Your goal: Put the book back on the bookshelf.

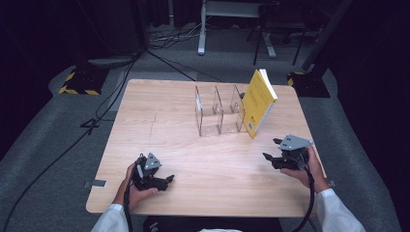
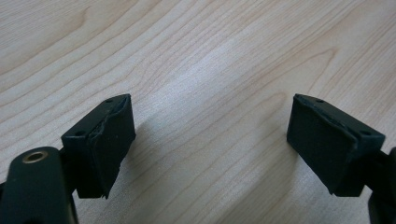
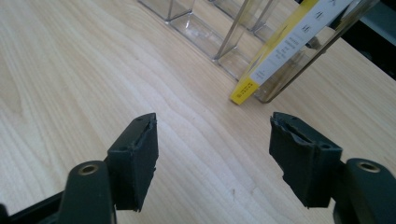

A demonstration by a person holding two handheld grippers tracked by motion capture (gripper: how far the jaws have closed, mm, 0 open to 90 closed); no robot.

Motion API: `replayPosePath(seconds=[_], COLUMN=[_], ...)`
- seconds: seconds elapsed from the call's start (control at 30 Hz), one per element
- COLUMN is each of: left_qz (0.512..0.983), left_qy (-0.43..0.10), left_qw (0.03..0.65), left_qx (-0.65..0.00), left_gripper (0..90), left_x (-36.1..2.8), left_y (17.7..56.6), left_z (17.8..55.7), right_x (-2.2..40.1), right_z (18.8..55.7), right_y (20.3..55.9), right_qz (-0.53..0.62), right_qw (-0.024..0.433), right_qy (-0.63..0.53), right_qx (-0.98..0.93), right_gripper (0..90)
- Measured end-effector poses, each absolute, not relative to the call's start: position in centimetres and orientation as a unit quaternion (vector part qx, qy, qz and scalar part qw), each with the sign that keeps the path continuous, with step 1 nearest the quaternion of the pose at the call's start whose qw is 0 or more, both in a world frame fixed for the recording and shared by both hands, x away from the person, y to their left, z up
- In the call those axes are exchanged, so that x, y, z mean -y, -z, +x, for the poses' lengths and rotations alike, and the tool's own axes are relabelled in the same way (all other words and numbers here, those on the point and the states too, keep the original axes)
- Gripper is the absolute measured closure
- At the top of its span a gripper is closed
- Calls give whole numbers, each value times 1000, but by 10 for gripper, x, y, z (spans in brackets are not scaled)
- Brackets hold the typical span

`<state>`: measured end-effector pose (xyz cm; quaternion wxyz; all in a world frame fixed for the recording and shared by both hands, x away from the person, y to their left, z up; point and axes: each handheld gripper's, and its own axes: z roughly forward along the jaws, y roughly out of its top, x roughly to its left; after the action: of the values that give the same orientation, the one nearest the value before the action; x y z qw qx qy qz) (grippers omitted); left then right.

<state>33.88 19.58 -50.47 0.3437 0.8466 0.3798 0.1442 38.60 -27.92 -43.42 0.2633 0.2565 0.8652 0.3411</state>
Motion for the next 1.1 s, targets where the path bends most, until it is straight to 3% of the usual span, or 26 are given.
replayPosePath(seconds=[0.47,1.1], left_qz=[847,847], left_qy=[-144,-144], left_qw=[344,344], left_qx=[-380,-380], left_gripper=[159,159], left_x=[-196,-196], left_y=[505,505], left_z=[339,339], right_x=[297,355], right_z=[362,341], right_y=[456,484], right_qz=[257,334], right_qw=[263,246], right_qy=[-337,-352], right_qx=[-867,-839], right_gripper=[328,295])
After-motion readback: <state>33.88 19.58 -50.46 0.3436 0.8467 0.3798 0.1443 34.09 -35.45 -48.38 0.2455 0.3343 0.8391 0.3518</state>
